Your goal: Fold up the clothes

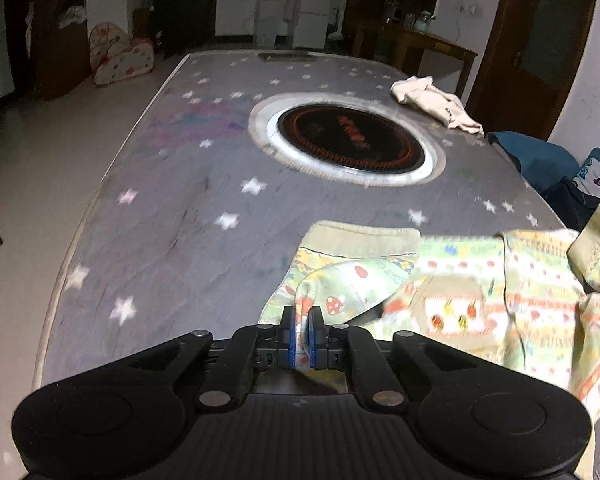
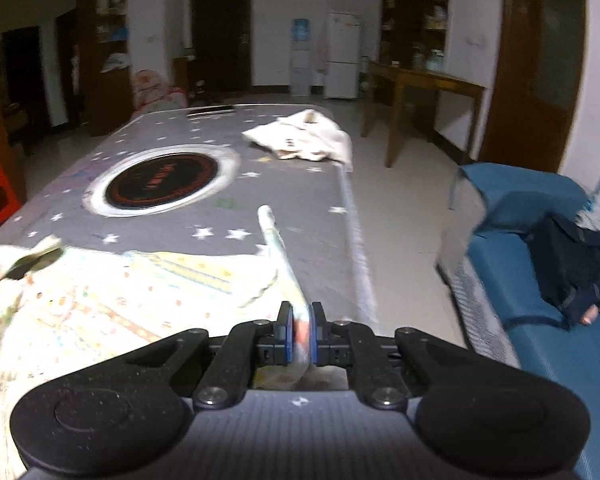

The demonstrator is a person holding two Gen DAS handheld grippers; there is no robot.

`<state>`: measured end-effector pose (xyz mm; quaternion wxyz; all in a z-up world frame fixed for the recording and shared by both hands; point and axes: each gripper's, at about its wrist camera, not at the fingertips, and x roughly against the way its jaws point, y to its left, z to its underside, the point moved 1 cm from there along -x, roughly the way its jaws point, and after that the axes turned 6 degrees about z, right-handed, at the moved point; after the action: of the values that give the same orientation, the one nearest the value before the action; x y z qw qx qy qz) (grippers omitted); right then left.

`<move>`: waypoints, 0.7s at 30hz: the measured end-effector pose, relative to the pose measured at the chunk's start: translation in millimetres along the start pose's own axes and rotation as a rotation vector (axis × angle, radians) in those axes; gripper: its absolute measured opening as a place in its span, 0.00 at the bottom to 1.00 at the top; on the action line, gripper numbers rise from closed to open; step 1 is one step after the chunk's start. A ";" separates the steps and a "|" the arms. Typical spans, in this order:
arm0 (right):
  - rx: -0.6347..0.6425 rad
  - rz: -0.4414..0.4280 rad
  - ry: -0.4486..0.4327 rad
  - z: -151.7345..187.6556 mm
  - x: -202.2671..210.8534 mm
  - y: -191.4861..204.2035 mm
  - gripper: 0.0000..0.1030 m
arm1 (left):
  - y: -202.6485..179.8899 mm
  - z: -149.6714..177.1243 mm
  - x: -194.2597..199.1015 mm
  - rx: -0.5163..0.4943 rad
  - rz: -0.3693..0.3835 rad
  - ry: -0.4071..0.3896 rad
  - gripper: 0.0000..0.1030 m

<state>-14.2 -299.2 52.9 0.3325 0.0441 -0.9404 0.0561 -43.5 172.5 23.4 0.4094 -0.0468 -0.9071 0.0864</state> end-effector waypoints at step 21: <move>0.094 -0.096 0.004 -11.8 -17.7 32.0 0.35 | 22.3 16.6 51.5 -0.026 -0.058 0.008 0.58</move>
<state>3.0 -265.1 48.5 0.3343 0.1046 -0.9329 0.0841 -89.7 200.4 46.1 0.4149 -0.0264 -0.9073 0.0626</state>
